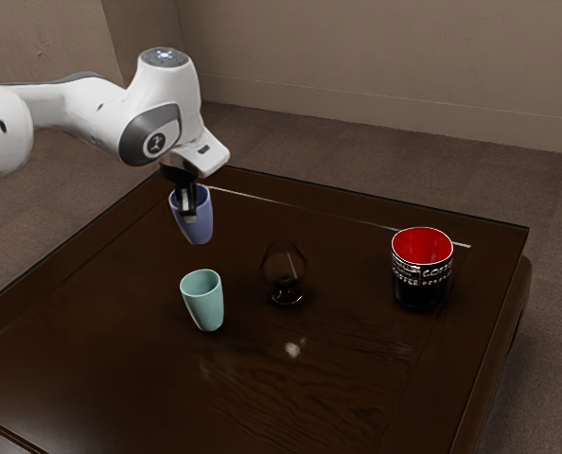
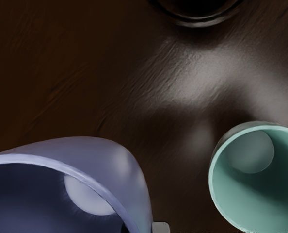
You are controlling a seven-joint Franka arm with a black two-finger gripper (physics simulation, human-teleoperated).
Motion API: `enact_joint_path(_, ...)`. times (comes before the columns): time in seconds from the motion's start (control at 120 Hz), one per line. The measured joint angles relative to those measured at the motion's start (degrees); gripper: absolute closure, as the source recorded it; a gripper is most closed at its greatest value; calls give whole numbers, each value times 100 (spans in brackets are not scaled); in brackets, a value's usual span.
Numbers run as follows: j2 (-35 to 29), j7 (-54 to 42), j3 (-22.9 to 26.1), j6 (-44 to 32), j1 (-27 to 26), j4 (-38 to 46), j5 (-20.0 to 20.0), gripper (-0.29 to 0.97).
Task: Place the left cup onto the right cup
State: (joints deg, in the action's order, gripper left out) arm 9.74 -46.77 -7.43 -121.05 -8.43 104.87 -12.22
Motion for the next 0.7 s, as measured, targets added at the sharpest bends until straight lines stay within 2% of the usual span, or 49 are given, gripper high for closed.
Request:
enact_joint_path(0.317, -127, 176, 235, 250, -275, 256, -60, 78)
enact_joint_path(0.7, -277, 360, 322, 697, -279, 483, 0, 79)
